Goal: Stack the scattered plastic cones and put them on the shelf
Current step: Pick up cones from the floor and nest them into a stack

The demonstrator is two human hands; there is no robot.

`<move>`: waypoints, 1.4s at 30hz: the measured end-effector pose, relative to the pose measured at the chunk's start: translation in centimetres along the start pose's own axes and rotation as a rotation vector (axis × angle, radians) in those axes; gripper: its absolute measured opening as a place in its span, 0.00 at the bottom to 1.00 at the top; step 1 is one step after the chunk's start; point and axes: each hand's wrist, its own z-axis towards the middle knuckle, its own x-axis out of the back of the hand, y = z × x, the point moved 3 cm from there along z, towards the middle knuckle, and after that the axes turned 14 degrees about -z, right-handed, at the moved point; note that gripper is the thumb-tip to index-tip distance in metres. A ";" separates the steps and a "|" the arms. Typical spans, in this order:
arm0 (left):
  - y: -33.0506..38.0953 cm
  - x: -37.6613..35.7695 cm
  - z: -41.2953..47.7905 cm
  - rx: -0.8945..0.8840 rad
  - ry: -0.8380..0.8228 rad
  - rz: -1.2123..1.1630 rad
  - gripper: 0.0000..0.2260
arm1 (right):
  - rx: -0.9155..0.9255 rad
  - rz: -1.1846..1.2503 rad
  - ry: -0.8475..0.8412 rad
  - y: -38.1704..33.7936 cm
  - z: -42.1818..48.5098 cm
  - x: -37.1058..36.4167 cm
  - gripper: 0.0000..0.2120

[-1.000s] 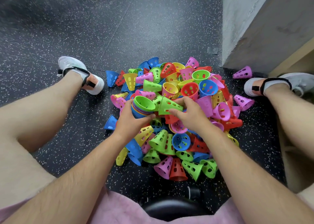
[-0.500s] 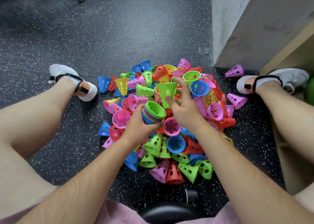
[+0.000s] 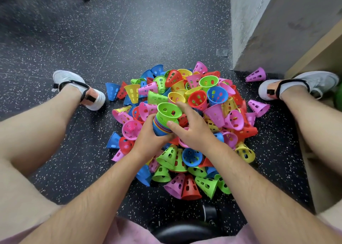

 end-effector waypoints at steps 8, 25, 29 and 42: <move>-1.7 0.3 1.5 -0.015 0.050 0.032 0.27 | -0.059 0.037 0.002 2.4 0.4 -1.2 0.20; -3.1 0.9 1.6 -0.016 0.087 0.026 0.30 | -0.289 -0.217 0.015 3.4 1.2 -4.8 0.15; -2.4 1.0 1.7 -0.021 0.100 0.006 0.27 | -0.241 -0.215 0.081 2.8 0.7 -3.2 0.15; -2.8 0.4 1.5 -0.017 0.056 0.001 0.30 | 0.075 -0.083 0.287 0.6 -0.2 -0.6 0.11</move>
